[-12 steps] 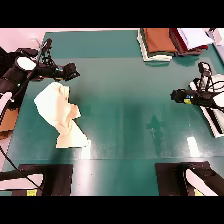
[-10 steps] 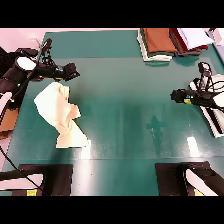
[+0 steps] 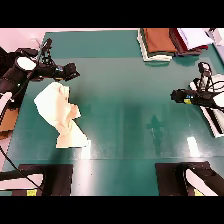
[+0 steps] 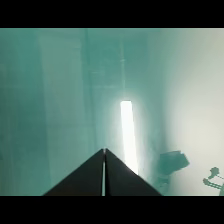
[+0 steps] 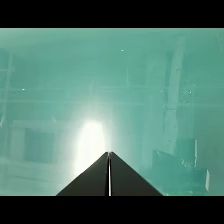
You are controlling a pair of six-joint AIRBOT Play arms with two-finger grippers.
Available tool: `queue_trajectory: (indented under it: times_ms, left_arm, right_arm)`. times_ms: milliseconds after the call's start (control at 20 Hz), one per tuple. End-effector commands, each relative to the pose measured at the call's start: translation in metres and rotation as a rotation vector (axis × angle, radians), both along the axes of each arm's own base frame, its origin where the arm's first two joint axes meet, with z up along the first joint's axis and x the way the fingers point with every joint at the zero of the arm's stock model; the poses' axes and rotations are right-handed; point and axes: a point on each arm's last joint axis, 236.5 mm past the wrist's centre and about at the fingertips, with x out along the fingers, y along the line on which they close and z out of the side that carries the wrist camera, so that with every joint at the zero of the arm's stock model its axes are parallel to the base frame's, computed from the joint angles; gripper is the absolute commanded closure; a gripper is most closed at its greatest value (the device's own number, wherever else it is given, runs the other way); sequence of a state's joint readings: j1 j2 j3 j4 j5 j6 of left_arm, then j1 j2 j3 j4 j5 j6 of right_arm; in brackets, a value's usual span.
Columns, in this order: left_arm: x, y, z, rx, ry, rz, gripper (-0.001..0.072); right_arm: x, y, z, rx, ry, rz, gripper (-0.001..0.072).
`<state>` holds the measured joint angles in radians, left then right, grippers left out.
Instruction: Fold the shirts.
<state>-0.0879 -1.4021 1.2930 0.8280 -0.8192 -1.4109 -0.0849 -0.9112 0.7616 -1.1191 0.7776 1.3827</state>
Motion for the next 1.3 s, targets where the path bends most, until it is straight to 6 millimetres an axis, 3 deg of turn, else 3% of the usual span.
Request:
queue_trajectory:
  times_ms: [0,100,200,350,450,500,550,600,750,950,1050,1150,1200,1250]
  left_arm:
    - [0.003,0.000,0.003,-0.016,-0.008,0.014,0.0683]
    - [0.003,0.007,0.019,-0.025,-0.011,0.002,0.0684]
    - [-0.001,0.032,0.060,0.001,-0.059,-0.005,0.0685]
    - [-0.014,0.104,0.119,0.304,-0.219,0.072,0.0684]
    - [-0.031,0.139,0.131,0.498,-0.243,0.101,0.0681]
    - [-0.039,0.146,0.126,0.543,-0.214,0.094,0.0442]
    - [-0.043,0.149,0.116,0.556,-0.176,0.085,0.0104]
    - [-0.045,0.149,0.104,0.557,-0.144,0.073,0.0065]
    - [-0.049,0.148,0.039,0.549,0.003,0.033,0.0065]
    - [-0.078,0.145,-0.075,0.499,0.281,0.010,0.0065]
    - [-0.091,0.140,-0.109,0.461,0.359,0.016,0.0065]
    - [-0.096,0.135,-0.126,0.433,0.383,0.021,0.0065]
    - [-0.096,0.135,-0.127,0.431,0.380,0.024,0.0126]
    - [-0.094,0.135,-0.126,0.430,0.375,0.026,0.0397]
  right_arm:
    - [0.000,0.000,0.001,0.001,-0.003,0.000,0.0690]
    - [0.000,0.000,0.001,0.001,-0.002,0.000,0.0689]
    - [0.000,0.000,0.001,0.002,0.000,0.000,0.0690]
    - [0.001,0.000,0.001,0.002,-0.005,-0.002,0.0689]
    - [0.000,0.000,0.001,0.002,-0.003,-0.001,0.0689]
    - [0.000,0.001,0.001,0.003,0.000,0.000,0.0689]
    - [-0.001,0.001,0.000,0.004,0.005,0.003,0.0689]
    - [-0.002,0.001,0.000,0.004,0.008,0.004,0.0689]
    - [-0.001,0.009,0.004,0.056,0.003,-0.003,0.0689]
    - [0.002,0.019,0.011,0.129,-0.007,-0.016,0.0689]
    - [0.003,0.019,0.011,0.130,-0.010,-0.018,0.0689]
    - [0.003,0.019,0.011,0.130,-0.011,-0.018,0.0689]
    - [0.003,0.019,0.011,0.131,-0.011,-0.018,0.0689]
    - [0.003,0.019,0.012,0.131,-0.011,-0.018,0.0689]
